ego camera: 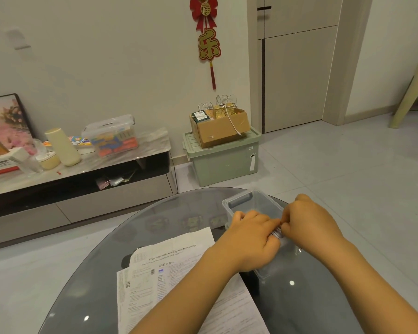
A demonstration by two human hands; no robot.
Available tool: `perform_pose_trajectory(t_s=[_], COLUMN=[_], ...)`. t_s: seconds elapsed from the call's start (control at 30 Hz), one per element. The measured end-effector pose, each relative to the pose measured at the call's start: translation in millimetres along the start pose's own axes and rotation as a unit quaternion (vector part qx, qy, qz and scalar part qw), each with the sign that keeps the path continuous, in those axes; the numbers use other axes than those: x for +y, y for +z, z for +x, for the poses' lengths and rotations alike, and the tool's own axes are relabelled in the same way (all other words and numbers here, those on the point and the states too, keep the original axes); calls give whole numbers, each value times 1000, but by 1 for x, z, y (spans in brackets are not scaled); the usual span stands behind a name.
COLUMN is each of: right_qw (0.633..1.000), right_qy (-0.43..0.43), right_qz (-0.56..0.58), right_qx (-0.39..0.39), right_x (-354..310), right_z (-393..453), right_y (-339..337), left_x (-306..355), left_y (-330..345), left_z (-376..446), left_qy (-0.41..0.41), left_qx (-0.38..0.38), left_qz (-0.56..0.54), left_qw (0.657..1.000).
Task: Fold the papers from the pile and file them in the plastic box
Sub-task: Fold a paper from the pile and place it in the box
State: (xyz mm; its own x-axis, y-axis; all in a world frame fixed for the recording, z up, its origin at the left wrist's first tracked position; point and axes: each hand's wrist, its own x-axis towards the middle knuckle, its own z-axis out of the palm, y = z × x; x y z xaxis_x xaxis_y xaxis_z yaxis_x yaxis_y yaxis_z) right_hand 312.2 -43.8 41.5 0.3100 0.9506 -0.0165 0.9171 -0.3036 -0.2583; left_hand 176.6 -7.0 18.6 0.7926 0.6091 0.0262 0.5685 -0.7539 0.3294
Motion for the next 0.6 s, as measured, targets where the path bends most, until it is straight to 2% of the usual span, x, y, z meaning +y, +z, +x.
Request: perform_pose_trajectory(t_s=[0.17,0.33,0.6], right_qw=[988,981,968], right_qy=[-25,-41,-78], right_qz=[153,192,234], right_qx=[1,5,45], right_x=[14,20,20], right_z=[0,0,-15], right_y=[-8,-6,-3], left_x=[1,4,16], left_y=[-5,-7,-11], left_z=[4,9,-20], left_qy=[-10,-31,-47], left_qx=[-27,-53,49], left_qz=[58,93,29], left_qw=[998,994,997])
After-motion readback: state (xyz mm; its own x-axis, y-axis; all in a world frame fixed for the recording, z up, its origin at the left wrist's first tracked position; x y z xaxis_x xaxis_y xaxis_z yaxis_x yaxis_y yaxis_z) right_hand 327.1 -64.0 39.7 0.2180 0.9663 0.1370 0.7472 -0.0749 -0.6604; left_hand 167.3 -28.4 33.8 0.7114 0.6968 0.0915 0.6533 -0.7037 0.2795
